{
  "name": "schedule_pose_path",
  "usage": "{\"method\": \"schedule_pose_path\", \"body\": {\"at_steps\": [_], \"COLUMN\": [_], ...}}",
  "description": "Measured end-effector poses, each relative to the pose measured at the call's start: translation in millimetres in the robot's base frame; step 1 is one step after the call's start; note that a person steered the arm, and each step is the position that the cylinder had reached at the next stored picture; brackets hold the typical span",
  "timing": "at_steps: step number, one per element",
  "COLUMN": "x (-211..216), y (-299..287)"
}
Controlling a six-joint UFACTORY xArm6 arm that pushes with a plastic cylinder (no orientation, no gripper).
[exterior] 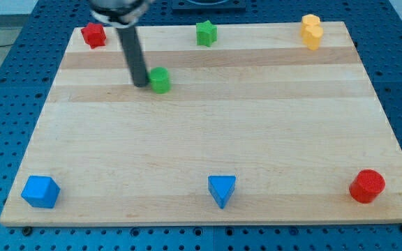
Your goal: Push the green circle into the yellow heart
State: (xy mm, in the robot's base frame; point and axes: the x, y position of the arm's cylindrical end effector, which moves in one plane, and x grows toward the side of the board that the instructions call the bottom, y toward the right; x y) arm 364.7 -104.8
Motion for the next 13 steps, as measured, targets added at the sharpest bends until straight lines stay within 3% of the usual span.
{"method": "schedule_pose_path", "body": {"at_steps": [1,4,8,9,11,13], "x": [13.0,5.3,-101.3,-101.6,-80.3,-80.1], "y": [63.0,162.1,197.3,226.6,208.2,268.1]}}
